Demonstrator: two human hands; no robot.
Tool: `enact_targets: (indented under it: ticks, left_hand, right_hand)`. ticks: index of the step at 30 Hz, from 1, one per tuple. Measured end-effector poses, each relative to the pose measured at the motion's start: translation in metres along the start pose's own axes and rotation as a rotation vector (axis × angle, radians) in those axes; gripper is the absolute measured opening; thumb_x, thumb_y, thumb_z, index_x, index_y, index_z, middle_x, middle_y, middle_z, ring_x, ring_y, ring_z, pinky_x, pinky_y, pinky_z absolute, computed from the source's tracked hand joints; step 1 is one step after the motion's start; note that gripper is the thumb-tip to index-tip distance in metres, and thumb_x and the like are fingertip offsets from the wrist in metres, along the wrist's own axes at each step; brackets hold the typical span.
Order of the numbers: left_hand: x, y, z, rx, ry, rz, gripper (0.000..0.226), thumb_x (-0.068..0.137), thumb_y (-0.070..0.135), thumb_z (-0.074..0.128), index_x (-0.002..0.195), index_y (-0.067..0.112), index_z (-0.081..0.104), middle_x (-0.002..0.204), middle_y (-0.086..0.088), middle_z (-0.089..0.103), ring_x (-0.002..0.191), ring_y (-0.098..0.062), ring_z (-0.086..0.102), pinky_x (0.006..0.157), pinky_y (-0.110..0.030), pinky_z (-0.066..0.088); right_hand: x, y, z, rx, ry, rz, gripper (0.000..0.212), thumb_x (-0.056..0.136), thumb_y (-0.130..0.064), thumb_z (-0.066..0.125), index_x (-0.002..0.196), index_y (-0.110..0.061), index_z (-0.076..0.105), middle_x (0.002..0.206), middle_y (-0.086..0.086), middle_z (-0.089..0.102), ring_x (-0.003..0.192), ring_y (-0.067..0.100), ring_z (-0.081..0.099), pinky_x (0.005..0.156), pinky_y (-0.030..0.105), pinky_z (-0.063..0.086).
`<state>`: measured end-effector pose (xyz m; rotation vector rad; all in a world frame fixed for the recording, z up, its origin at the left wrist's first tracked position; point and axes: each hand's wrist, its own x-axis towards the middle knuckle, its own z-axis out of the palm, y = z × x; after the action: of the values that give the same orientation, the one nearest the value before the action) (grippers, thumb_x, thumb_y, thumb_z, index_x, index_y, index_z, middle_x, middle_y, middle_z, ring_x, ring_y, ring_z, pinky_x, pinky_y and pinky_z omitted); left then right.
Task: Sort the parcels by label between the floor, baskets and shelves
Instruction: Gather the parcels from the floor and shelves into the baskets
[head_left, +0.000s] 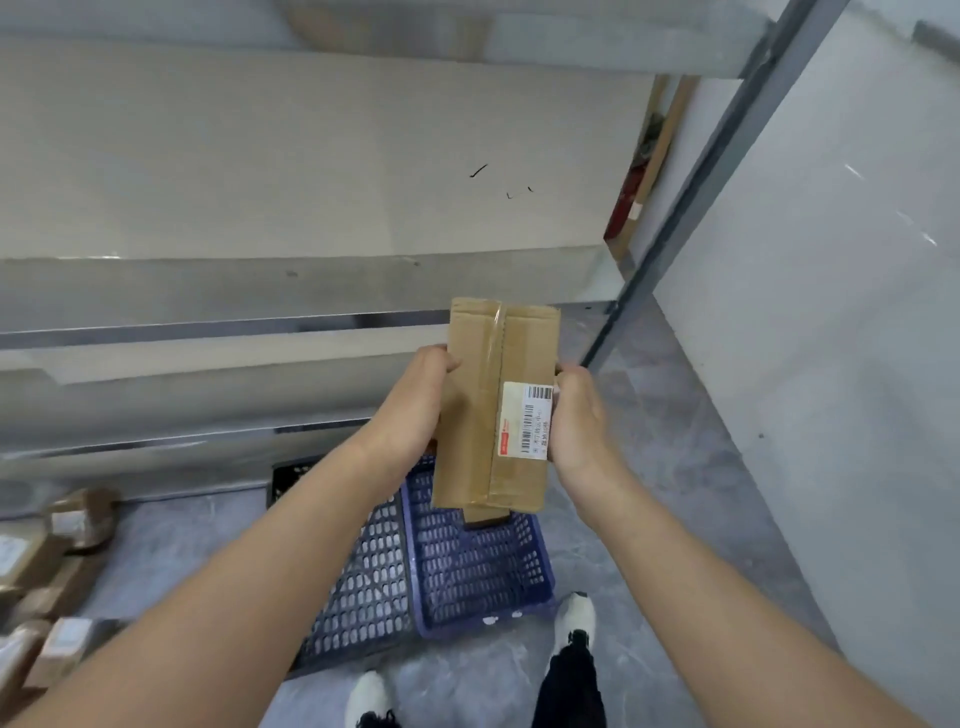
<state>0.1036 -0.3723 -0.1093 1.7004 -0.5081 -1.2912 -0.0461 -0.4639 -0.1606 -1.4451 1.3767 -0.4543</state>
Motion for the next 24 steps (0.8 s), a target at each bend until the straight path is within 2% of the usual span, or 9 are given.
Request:
enact_targets:
  ticks: [2, 4, 6, 9, 13, 15, 17, 21, 24]
  left_hand:
    - [0.025, -0.013, 0.016, -0.009, 0.053, -0.044, 0.041, 0.102, 0.056, 0.028, 0.128, 0.036, 0.054, 0.125, 0.001, 0.062, 0.116, -0.022, 0.058, 0.108, -0.053, 0.042]
    - [0.047, -0.025, 0.036, -0.062, 0.129, -0.091, 0.04, 0.103, 0.051, 0.03, 0.124, 0.034, 0.059, 0.12, 0.0, 0.066, 0.112, -0.022, 0.06, 0.103, -0.052, 0.045]
    - [0.066, -0.039, 0.054, -0.113, 0.241, -0.136, 0.037, 0.102, 0.044, 0.033, 0.113, 0.032, 0.066, 0.113, -0.001, 0.07, 0.111, -0.025, 0.061, 0.102, -0.05, 0.046]
    - [0.094, -0.064, 0.074, -0.174, 0.36, -0.194, 0.038, 0.102, 0.039, 0.036, 0.089, 0.045, 0.071, 0.097, 0.007, 0.074, 0.105, -0.019, 0.065, 0.093, -0.043, 0.052]
    - [0.136, -0.101, 0.082, -0.221, 0.402, -0.273, 0.036, 0.104, 0.036, 0.037, 0.087, 0.04, 0.068, 0.082, 0.014, 0.072, 0.091, -0.013, 0.064, 0.078, -0.035, 0.051]
    - [0.162, -0.125, 0.078, -0.228, 0.378, -0.308, 0.034, 0.103, 0.038, 0.038, 0.09, 0.039, 0.069, 0.094, 0.007, 0.072, 0.095, -0.018, 0.065, 0.086, -0.04, 0.053]
    - [0.188, -0.159, 0.071, -0.238, 0.363, -0.344, 0.032, 0.101, 0.039, 0.04, 0.094, 0.037, 0.071, 0.103, 0.002, 0.072, 0.101, -0.021, 0.065, 0.093, -0.045, 0.052]
    - [0.233, -0.232, 0.058, -0.245, 0.327, -0.392, 0.029, 0.095, 0.04, 0.045, 0.101, 0.038, 0.073, 0.106, 0.004, 0.074, 0.107, -0.021, 0.066, 0.102, -0.051, 0.049]
    - [0.265, -0.287, 0.048, -0.269, 0.335, -0.419, 0.029, 0.094, 0.041, 0.047, 0.112, 0.036, 0.068, 0.115, 0.004, 0.068, 0.113, -0.021, 0.062, 0.107, -0.054, 0.045]
  right_hand:
    - [0.031, 0.025, 0.001, 0.056, -0.051, 0.042, 0.041, 0.113, -0.042, 0.023, 0.112, -0.021, 0.059, 0.086, 0.003, 0.073, 0.071, 0.01, 0.071, 0.058, 0.024, 0.052]
    - [0.061, 0.052, 0.003, 0.093, -0.102, 0.086, 0.039, 0.113, -0.039, 0.025, 0.111, -0.02, 0.059, 0.088, 0.005, 0.073, 0.073, 0.014, 0.071, 0.054, 0.02, 0.051]
    - [0.078, 0.072, 0.01, 0.114, -0.152, 0.13, 0.033, 0.11, -0.037, 0.028, 0.111, -0.022, 0.058, 0.092, 0.008, 0.074, 0.078, 0.02, 0.072, 0.053, 0.02, 0.05]
    - [0.105, 0.104, 0.017, 0.113, -0.179, 0.19, 0.042, 0.101, -0.043, 0.033, 0.117, -0.019, 0.065, 0.099, 0.008, 0.078, 0.093, 0.033, 0.078, 0.069, 0.031, 0.054]
    - [0.138, 0.145, 0.021, 0.095, -0.236, 0.237, 0.043, 0.114, -0.033, 0.034, 0.107, -0.012, 0.071, 0.092, 0.004, 0.077, 0.082, 0.017, 0.072, 0.055, 0.012, 0.046]
    - [0.152, 0.169, 0.035, 0.117, -0.27, 0.28, 0.046, 0.113, -0.034, 0.037, 0.103, -0.009, 0.074, 0.087, 0.004, 0.078, 0.08, 0.019, 0.073, 0.058, 0.017, 0.049]
    - [0.165, 0.195, 0.055, 0.157, -0.254, 0.343, 0.044, 0.111, -0.037, 0.04, 0.1, -0.012, 0.074, 0.086, 0.004, 0.079, 0.083, 0.026, 0.074, 0.067, 0.031, 0.053]
    - [0.187, 0.257, 0.099, 0.211, -0.181, 0.452, 0.056, 0.109, -0.052, 0.034, 0.111, -0.021, 0.081, 0.097, 0.003, 0.084, 0.094, 0.026, 0.079, 0.086, 0.043, 0.059]
    - [0.202, 0.293, 0.135, 0.229, -0.163, 0.515, 0.079, 0.082, -0.078, 0.037, 0.124, -0.026, 0.078, 0.106, 0.002, 0.084, 0.103, 0.026, 0.079, 0.098, 0.05, 0.061]
